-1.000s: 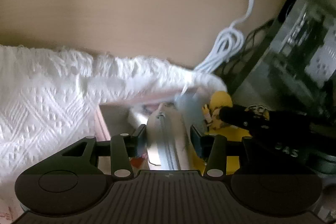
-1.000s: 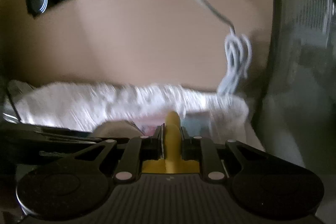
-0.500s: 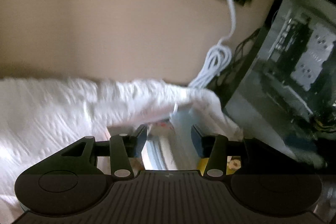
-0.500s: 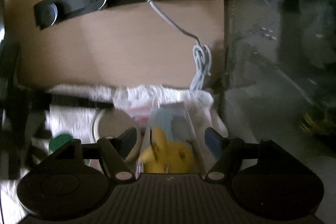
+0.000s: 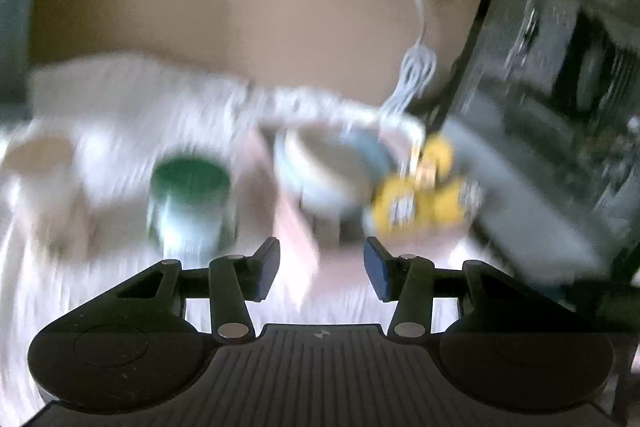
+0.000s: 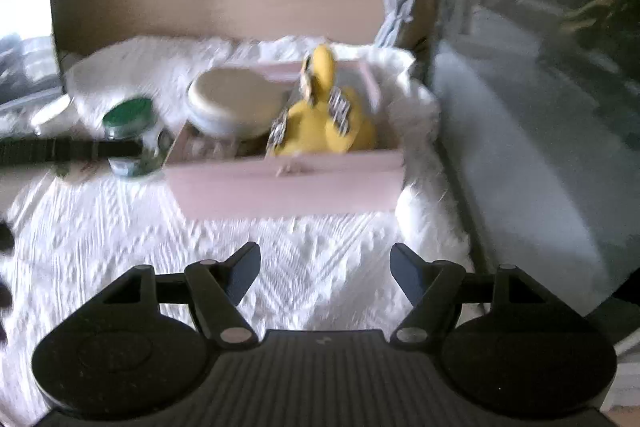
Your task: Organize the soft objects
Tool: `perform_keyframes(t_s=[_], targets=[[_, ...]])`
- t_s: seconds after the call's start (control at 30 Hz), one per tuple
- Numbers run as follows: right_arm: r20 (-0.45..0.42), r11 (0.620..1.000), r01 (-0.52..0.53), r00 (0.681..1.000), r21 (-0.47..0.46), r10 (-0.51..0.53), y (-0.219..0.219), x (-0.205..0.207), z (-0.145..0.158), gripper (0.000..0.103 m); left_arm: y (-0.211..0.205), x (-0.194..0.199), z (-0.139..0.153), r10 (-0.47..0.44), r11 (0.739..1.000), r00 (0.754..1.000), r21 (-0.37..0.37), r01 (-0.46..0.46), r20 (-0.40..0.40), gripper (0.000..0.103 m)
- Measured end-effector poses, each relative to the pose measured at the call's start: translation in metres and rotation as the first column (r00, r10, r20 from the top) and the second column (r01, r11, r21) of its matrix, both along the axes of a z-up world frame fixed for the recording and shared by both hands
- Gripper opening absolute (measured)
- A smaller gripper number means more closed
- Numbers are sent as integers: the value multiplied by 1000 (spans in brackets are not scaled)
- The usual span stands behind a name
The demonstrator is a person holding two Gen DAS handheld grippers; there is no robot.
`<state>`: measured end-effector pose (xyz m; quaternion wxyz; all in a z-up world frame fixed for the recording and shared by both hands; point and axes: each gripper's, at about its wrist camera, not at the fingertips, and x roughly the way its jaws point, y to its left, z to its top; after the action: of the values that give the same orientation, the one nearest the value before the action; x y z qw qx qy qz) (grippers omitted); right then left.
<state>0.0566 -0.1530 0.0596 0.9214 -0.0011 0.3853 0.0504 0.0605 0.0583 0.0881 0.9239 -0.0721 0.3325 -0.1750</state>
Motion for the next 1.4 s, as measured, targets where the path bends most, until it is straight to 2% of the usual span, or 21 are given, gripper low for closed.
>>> perform_keyframes(t_s=[0.1, 0.2, 0.23, 0.3, 0.37, 0.43, 0.5, 0.63, 0.73, 1.4], targets=[[-22, 999, -43, 999, -19, 42, -1, 0, -25, 73, -17, -34, -36, 104, 992, 994, 71, -102, -39, 51], [-58, 996, -87, 995, -33, 85, -1, 3, -48, 75, -35, -45, -62, 148, 978, 988, 153, -139, -50, 51], [-19, 996, -85, 996, -17, 85, -4, 1, -50, 80, -40, -48, -65, 162, 972, 987, 174, -156, -22, 51], [0, 997, -77, 997, -16, 77, -7, -1, -55, 88, -48, -51, -69, 172, 964, 985, 203, -170, 8, 51], [3, 998, -70, 998, 7, 70, -12, -1, -57, 90, -57, -48, -70, 182, 956, 983, 230, -182, 20, 51], [-4, 997, -80, 997, -15, 80, -8, 0, -57, 95, -65, -46, -70, 198, 946, 980, 255, -198, 25, 51], [-13, 996, -77, 997, -51, 76, -5, 5, -56, 102, -71, -44, -70, 205, 946, 979, 253, -204, 23, 51], [42, 994, -113, 993, 4, 112, -13, 12, -65, 103, -71, -48, -73, 225, 942, 974, 248, -227, 34, 51], [59, 996, -94, 994, -3, 94, -11, 8, -66, 103, -70, -49, -73, 225, 944, 974, 239, -226, 35, 51], [58, 997, -78, 995, 3, 77, -10, 8, -66, 103, -71, -49, -72, 253, 937, 967, 240, -255, 37, 47]])
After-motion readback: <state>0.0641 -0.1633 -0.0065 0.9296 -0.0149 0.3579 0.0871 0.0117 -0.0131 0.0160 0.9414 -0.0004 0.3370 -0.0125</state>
